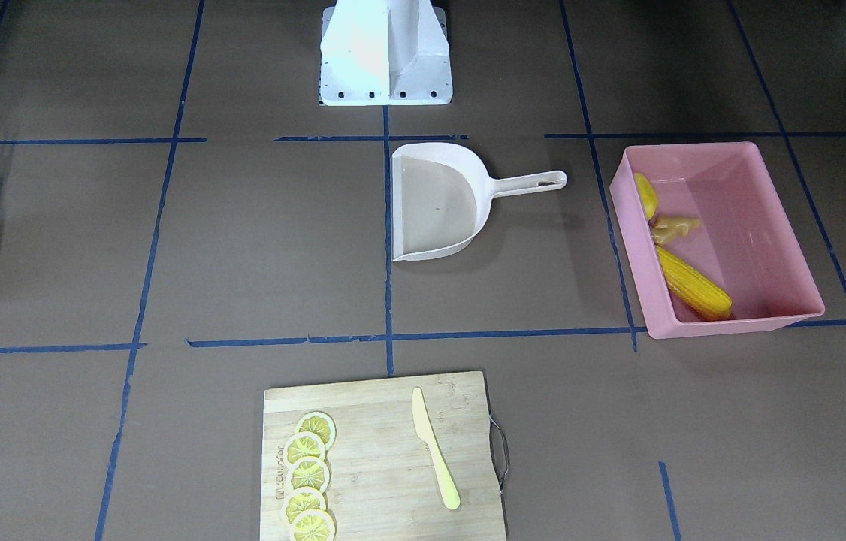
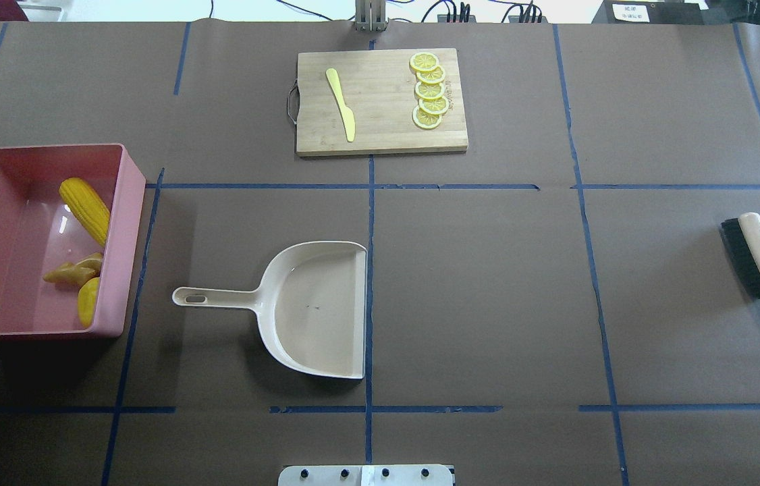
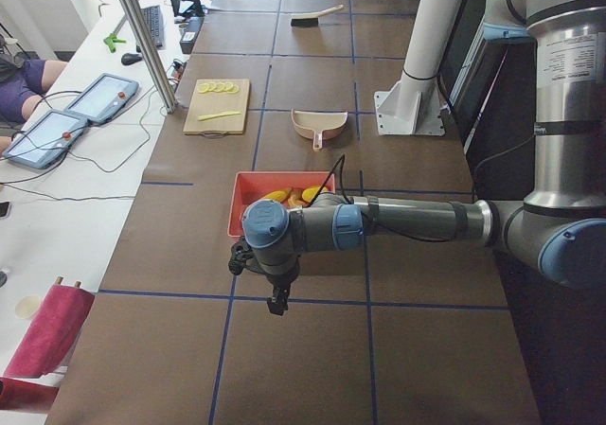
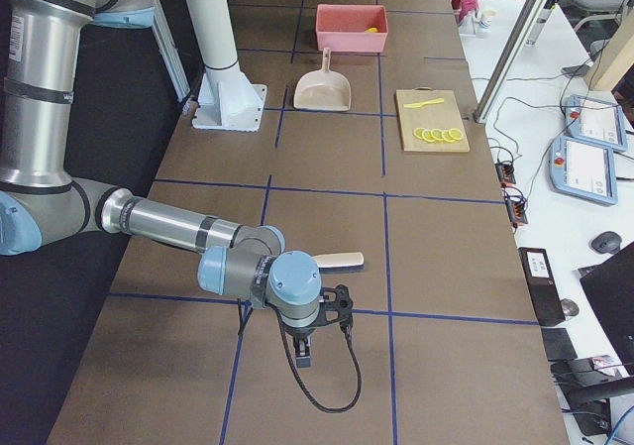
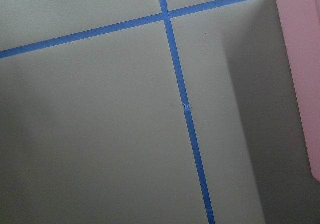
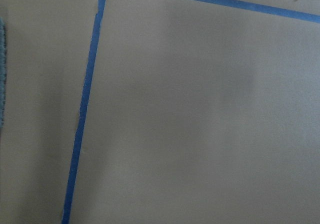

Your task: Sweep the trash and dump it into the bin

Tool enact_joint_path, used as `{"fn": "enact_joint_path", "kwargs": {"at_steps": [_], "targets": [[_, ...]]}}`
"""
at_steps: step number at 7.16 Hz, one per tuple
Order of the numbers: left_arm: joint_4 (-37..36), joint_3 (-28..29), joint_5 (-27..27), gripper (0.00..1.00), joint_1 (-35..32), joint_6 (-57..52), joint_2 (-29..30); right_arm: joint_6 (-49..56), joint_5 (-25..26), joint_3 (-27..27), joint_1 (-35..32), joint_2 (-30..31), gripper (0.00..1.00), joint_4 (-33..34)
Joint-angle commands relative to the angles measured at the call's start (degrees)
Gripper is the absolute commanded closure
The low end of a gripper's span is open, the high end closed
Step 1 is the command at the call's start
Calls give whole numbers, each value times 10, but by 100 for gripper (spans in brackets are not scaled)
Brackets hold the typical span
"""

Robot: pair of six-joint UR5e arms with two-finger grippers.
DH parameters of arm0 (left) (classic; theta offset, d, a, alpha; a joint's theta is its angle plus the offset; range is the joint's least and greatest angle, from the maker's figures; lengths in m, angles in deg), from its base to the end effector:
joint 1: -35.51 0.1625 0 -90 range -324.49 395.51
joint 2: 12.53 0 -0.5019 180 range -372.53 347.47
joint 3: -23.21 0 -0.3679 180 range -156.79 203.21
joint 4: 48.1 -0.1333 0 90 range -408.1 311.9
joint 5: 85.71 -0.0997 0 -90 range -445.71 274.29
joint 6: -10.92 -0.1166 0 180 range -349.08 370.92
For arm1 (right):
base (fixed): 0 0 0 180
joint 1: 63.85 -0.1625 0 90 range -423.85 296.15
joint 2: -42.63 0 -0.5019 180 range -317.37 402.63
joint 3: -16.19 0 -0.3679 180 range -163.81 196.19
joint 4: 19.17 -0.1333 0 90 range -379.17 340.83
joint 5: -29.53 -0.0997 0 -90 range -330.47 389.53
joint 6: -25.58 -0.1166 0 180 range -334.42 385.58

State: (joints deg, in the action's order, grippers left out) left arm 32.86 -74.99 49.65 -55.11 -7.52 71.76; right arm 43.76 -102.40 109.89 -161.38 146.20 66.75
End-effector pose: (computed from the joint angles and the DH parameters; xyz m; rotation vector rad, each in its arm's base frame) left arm -0.0547 -0.4068 0.7387 0.0242 0.7999 0.2490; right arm 0.0988 -0.3250 0.8098 0.0686 -0.7349 -0.1404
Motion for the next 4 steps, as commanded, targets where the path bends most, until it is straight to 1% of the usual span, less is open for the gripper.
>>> {"fn": "enact_joint_path", "kwargs": {"at_steps": [1, 4], "targets": [[-1, -3, 0, 0, 0, 0, 0, -29, -2, 3, 0, 0, 0, -1], [-1, -4, -2, 0, 0, -1, 0, -36, -2, 4, 1, 0, 0, -1]]}}
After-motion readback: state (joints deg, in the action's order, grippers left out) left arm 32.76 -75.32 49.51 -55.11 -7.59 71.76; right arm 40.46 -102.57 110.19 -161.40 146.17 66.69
